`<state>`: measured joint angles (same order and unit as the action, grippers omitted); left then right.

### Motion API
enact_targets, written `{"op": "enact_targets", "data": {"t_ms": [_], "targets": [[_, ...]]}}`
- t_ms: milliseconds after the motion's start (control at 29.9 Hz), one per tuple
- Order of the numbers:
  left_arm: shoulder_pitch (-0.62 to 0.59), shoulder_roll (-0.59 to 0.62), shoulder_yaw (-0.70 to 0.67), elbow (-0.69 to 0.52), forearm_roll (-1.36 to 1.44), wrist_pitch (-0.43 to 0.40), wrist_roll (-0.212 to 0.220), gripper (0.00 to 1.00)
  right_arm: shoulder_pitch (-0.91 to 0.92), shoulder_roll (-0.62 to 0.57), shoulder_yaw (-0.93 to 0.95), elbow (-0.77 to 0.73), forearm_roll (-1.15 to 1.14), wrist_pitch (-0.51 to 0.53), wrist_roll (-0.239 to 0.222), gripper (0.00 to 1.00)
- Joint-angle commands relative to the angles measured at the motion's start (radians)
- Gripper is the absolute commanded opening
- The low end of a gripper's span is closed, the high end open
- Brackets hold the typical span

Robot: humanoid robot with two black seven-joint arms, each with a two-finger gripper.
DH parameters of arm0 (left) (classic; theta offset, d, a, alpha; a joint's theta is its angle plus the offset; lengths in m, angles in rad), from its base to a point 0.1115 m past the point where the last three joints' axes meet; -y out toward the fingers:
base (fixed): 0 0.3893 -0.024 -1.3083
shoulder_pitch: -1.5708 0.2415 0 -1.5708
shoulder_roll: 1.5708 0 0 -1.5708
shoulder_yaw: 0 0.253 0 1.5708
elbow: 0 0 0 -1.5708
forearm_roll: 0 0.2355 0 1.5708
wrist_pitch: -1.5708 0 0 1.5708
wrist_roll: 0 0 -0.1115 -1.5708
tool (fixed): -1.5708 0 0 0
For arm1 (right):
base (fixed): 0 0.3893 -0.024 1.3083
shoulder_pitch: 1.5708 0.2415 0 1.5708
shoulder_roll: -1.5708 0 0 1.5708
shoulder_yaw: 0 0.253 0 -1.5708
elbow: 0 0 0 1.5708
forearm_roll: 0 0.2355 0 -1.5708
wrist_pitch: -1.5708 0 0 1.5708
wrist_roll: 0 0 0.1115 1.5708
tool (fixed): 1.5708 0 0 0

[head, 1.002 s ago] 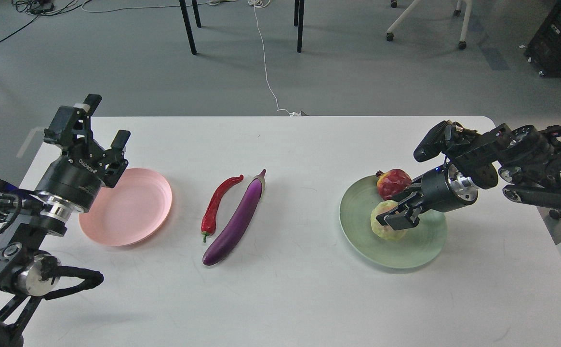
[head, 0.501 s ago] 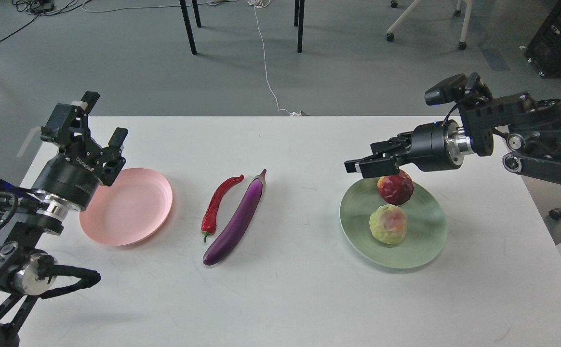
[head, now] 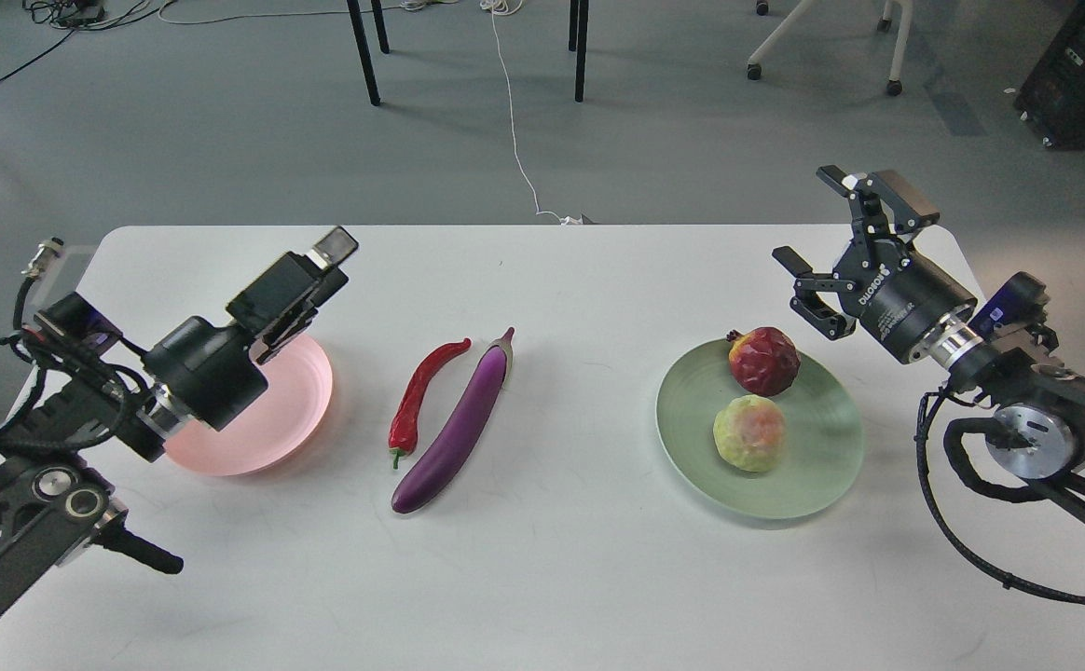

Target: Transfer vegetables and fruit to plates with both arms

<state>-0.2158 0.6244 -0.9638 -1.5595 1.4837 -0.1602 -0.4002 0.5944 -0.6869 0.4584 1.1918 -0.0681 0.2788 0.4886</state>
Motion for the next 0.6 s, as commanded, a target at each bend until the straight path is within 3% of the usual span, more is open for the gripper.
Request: {"op": "enact_targets", "data": {"t_ms": [0,67,200,301,468,568], "targets": [[-0.178,0.058,0.170,0.047,0.301,-0.007,0.008,0.98,-0.148,-0.006,0.137,-0.001,0.054,0.085,0.000,0.98],[-0.290,0.069,0.278,0.105,0.403,-0.016,0.018,0.98,-0.192,-0.016,0.175,-0.001,0.088,0.103,0.000,0.98],[-0.491,0.054,0.494,0.225,0.487,-0.061,0.080,0.97,-0.223,-0.037,0.186,0.014,0.096,0.108,0.000,0.98],[-0.577,-0.017,0.602,0.335,0.516,-0.061,0.086,0.96,-0.229,-0.037,0.189,0.019,0.096,0.106,0.000,0.98],[-0.599,-0.121,0.636,0.505,0.570,-0.058,0.086,0.88,-0.229,-0.037,0.190,0.019,0.096,0.106,0.000,0.98],[-0.590,-0.155,0.639,0.539,0.564,-0.056,0.086,0.83,-0.229,-0.042,0.192,0.017,0.096,0.106,0.000,0.98]]}}
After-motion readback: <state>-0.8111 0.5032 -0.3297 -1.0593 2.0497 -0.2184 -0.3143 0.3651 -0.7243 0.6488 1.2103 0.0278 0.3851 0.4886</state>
